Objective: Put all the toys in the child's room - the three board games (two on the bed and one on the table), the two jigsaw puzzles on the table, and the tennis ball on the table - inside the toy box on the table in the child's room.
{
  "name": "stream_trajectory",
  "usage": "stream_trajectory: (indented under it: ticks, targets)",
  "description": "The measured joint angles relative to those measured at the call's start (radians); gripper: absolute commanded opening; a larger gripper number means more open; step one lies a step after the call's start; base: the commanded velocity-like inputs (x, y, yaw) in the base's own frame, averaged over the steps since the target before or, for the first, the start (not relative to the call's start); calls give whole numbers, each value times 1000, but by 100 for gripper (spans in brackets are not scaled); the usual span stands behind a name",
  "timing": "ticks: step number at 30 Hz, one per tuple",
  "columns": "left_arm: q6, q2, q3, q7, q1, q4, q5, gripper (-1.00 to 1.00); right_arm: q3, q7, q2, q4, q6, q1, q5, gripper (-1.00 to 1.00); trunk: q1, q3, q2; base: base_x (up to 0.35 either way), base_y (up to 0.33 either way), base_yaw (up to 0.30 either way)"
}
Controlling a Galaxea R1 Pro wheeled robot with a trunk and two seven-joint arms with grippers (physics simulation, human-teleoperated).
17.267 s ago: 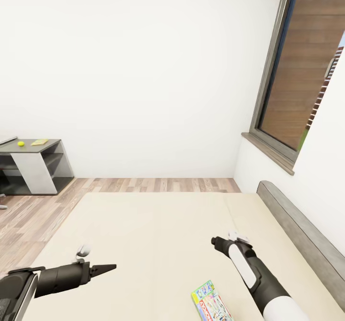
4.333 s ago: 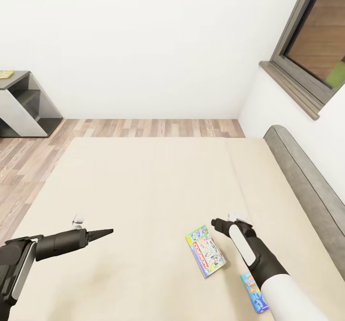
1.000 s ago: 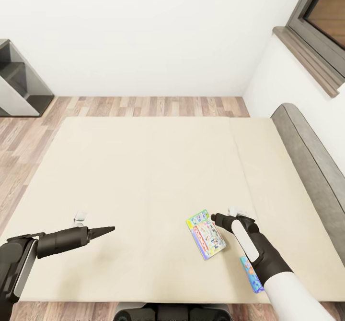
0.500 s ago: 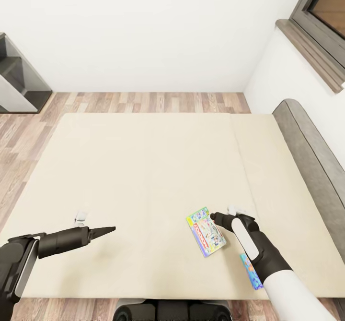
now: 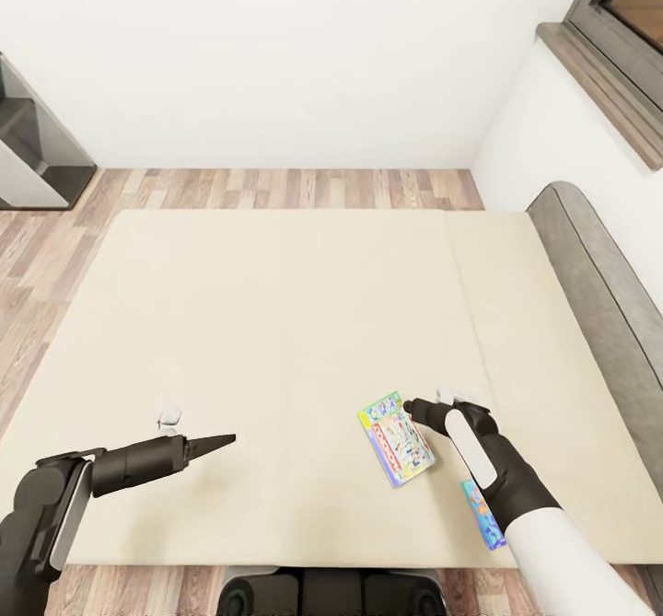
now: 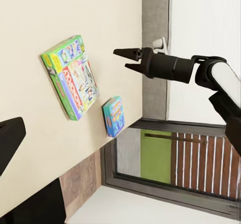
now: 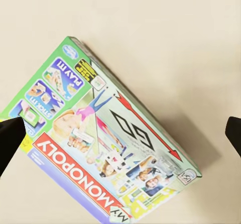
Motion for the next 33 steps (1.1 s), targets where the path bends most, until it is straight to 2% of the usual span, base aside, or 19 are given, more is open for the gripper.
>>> stream_trajectory:
  ticks: [6, 19, 24, 27, 33]
  targets:
    - [16, -29, -10, -10, -2, -82, 6, 100, 3, 0, 1, -4, 1, -10, 0, 100, 0, -10, 0, 0, 0, 0]
    - [13, -35, 1, -65, -21, -105, 9, 100, 5, 0, -3, -11, 2, -11, 0, 100, 0, -31, 0, 0, 0, 0]
    - [17, -31, 45, -138, -22, -106, 10, 100, 5, 0, -3, -15, 2, -10, 0, 100, 0, -40, 0, 0, 0, 0]
    - [19, -29, 90, -194, -22, -107, 10, 100, 6, -1, -3, -17, 2, -10, 0, 100, 0, -45, 0, 0, 0, 0]
    - [15, -28, 125, -231, -23, -107, 7, 100, 7, 0, -3, -18, 2, -9, 0, 100, 0, -54, 0, 0, 0, 0]
